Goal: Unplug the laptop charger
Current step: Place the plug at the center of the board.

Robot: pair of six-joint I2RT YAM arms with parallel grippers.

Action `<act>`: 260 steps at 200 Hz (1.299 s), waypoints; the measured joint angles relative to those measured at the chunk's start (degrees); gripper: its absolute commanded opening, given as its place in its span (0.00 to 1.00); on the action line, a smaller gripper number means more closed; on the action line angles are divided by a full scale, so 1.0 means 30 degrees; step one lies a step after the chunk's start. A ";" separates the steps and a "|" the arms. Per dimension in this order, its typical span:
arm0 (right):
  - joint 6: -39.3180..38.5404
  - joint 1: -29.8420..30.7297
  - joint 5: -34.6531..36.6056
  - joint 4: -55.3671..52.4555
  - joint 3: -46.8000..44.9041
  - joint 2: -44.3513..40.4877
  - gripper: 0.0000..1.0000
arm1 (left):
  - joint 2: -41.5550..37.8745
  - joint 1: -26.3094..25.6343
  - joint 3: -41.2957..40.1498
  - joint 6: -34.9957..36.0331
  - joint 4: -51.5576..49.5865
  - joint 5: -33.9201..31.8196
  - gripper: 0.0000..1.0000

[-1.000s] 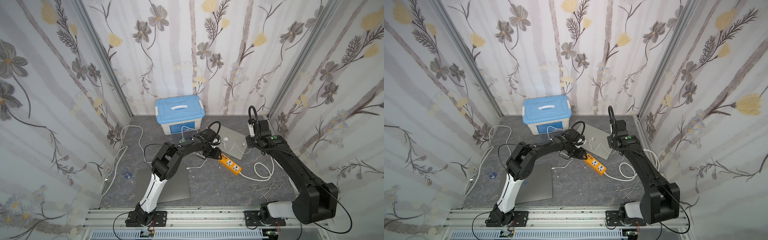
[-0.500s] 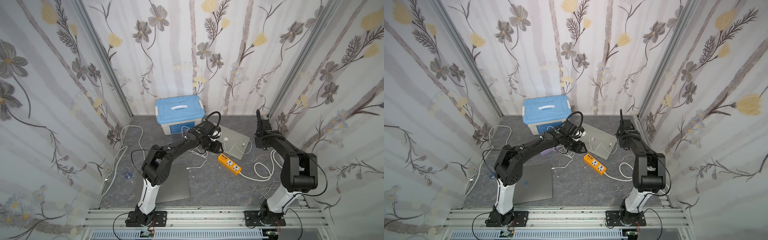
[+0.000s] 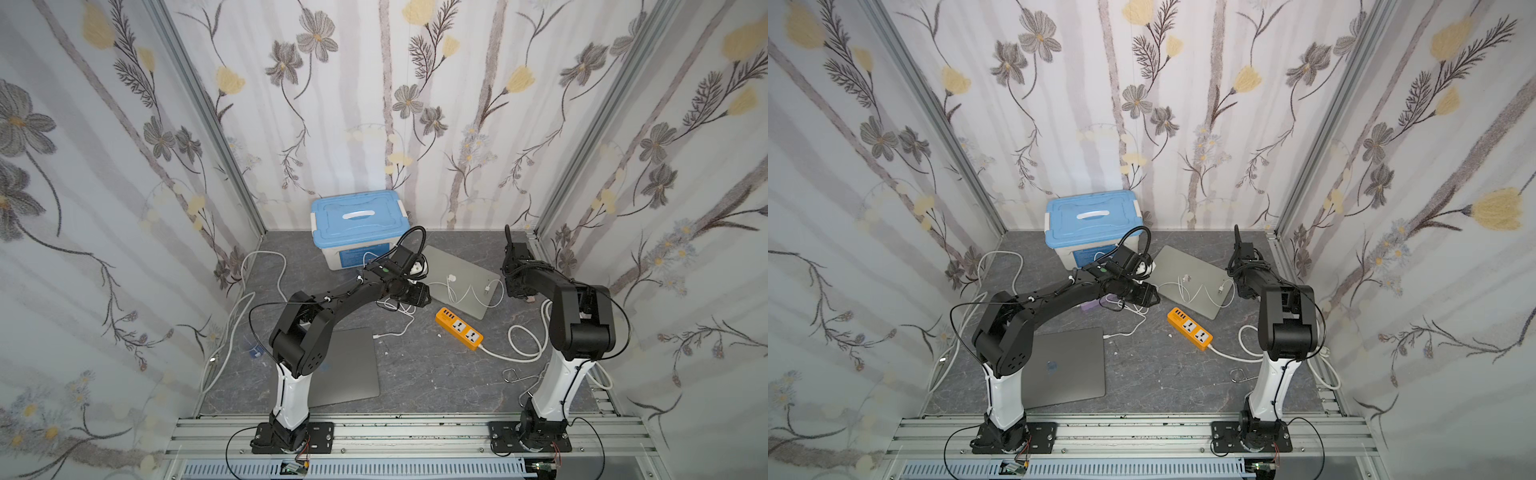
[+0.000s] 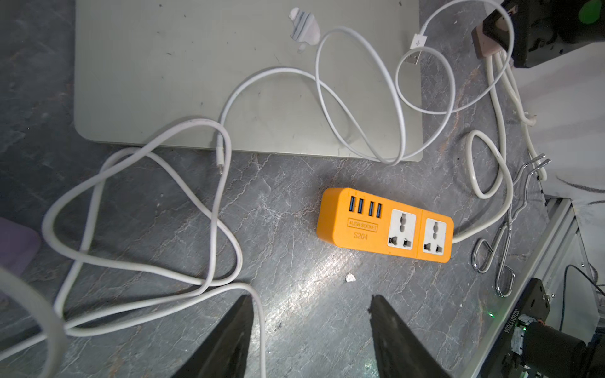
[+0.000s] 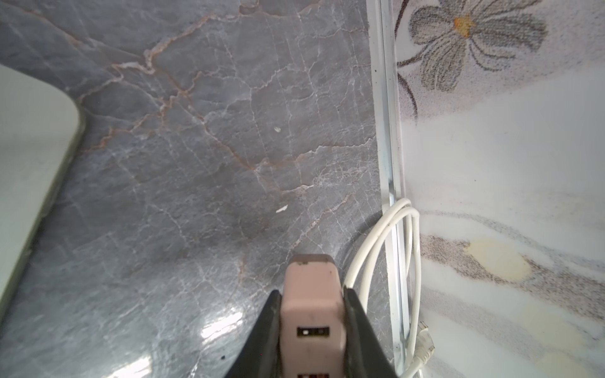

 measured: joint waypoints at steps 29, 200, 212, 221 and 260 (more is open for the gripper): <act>0.0007 0.0036 0.0226 0.0204 0.0073 0.0408 0.22 | 0.0000 0.0109 -0.0109 -0.0051 0.0291 -0.0007 0.60; 0.0481 0.0175 -0.2353 0.0226 0.0444 0.0444 0.55 | 0.0000 0.0313 -0.0474 -0.0051 0.0335 0.0131 0.60; 0.0583 0.0124 -0.2535 0.0197 0.0430 0.0153 0.59 | 0.0000 0.0321 -0.0503 -0.0051 0.0335 0.0138 0.60; 0.0699 0.0102 -0.2637 0.0211 0.0321 -0.0321 0.63 | 0.0000 0.0335 -0.0539 -0.0051 0.0328 0.0146 0.60; 0.1122 0.0255 -0.4189 0.0226 0.0233 -0.4364 0.71 | 0.0000 0.0452 -0.0561 -0.0051 0.0342 0.0146 0.60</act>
